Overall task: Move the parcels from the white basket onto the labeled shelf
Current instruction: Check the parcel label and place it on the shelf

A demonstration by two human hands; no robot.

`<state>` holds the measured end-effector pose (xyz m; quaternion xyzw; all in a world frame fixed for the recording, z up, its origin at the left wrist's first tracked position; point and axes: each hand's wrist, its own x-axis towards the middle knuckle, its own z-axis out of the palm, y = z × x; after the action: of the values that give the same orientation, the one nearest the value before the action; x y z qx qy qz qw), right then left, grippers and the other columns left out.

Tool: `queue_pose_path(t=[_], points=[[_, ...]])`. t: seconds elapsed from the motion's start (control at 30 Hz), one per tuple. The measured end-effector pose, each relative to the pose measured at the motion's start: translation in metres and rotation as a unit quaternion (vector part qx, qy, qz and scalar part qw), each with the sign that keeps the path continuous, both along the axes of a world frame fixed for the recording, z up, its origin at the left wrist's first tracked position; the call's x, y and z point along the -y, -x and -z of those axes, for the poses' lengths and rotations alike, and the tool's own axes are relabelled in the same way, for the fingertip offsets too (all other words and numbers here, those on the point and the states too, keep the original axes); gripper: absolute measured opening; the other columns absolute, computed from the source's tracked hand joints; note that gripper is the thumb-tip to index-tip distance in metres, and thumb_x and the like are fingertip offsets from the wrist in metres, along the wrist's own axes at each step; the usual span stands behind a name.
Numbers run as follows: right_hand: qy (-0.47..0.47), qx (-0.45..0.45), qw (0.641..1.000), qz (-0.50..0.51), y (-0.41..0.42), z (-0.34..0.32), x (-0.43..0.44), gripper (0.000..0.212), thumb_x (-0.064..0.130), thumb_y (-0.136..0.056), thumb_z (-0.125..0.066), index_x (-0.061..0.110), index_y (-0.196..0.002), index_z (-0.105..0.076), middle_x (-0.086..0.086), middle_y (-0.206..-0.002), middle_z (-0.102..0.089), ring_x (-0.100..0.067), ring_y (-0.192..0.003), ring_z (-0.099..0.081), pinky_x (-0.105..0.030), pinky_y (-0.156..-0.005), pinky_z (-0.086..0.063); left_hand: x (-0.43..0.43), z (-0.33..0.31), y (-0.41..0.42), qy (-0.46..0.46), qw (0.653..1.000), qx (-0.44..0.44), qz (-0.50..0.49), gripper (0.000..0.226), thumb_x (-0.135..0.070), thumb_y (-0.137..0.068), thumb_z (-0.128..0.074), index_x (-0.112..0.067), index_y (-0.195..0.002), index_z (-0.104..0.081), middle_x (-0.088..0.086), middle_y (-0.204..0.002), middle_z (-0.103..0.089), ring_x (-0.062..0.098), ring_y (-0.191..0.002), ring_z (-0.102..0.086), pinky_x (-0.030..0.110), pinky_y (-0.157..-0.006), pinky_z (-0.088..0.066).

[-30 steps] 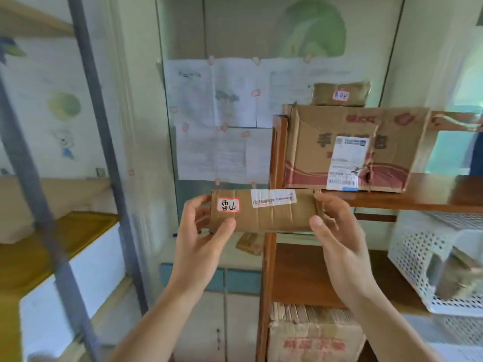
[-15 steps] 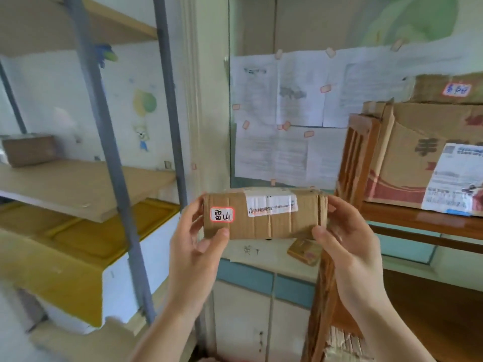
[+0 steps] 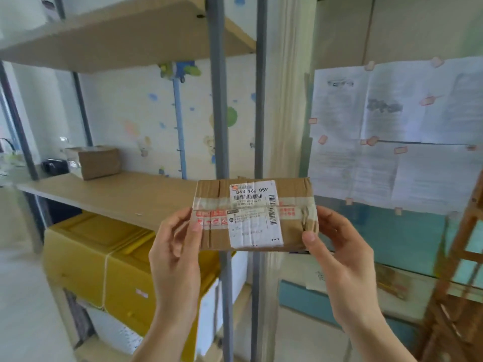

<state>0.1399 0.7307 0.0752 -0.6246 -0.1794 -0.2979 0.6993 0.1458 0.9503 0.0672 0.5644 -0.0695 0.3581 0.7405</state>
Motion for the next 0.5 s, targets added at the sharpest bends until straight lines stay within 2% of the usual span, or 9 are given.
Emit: queue_pose_path(t=[0.1,0.17,0.27,0.4,0.5], points=[[0.0,-0.007,1.0,-0.008,-0.017,-0.001,-0.058,0.036,-0.008,-0.087,-0.069,0.01,-0.119,-0.07,-0.003,-0.109,-0.078,-0.016,-0.107,-0.071,-0.015,-0.078,-0.057,-0.059,-0.002,-0.02,0.004,1.0,-0.017,-0.013,0.023,-0.018,-0.097,-0.06,-0.016,-0.119,-0.068,-0.002,-0.105,-0.079,0.015,-0.1,-0.076,0.035,-0.083,-0.061],[0.0,-0.01,1.0,-0.012,-0.026,-0.001,-0.089,0.037,-0.005,-0.086,-0.07,0.015,-0.116,-0.07,-0.001,-0.107,-0.079,-0.012,-0.104,-0.072,-0.015,-0.076,-0.058,-0.09,-0.003,-0.031,0.0,1.0,-0.024,-0.021,0.022,-0.016,-0.099,-0.059,-0.017,-0.118,-0.069,-0.001,-0.105,-0.079,0.018,-0.1,-0.076,0.032,-0.08,-0.063],[0.043,-0.038,0.998,-0.002,-0.04,0.0,-0.125,0.043,0.003,-0.085,-0.074,0.023,-0.121,-0.067,0.01,-0.111,-0.078,-0.007,-0.106,-0.07,-0.022,-0.081,-0.06,-0.131,-0.007,-0.049,-0.007,0.999,-0.028,-0.033,0.021,-0.017,-0.1,-0.056,-0.023,-0.114,-0.071,-0.002,-0.104,-0.08,0.021,-0.099,-0.075,0.039,-0.081,-0.061],[0.11,-0.064,0.99,0.056,-0.059,-0.003,-0.151,0.05,0.008,-0.086,-0.077,0.027,-0.13,-0.064,0.022,-0.112,-0.075,-0.004,-0.107,-0.069,-0.029,-0.081,-0.063,-0.164,-0.016,-0.075,0.002,0.999,-0.053,0.008,0.031,-0.01,-0.107,-0.042,-0.018,-0.103,-0.072,-0.009,-0.08,-0.081,0.003,-0.075,-0.075,0.017,-0.061,-0.06],[0.143,-0.06,0.983,0.098,-0.074,-0.005,-0.157,0.046,0.011,-0.085,-0.078,0.03,-0.125,-0.065,0.021,-0.105,-0.075,-0.003,-0.099,-0.071,-0.027,-0.076,-0.064,-0.178,-0.016,-0.092,-0.012,0.998,-0.053,0.018,0.029,-0.011,-0.106,-0.044,-0.017,-0.103,-0.072,-0.008,-0.08,-0.081,0.001,-0.074,-0.075,0.013,-0.058,-0.057]])
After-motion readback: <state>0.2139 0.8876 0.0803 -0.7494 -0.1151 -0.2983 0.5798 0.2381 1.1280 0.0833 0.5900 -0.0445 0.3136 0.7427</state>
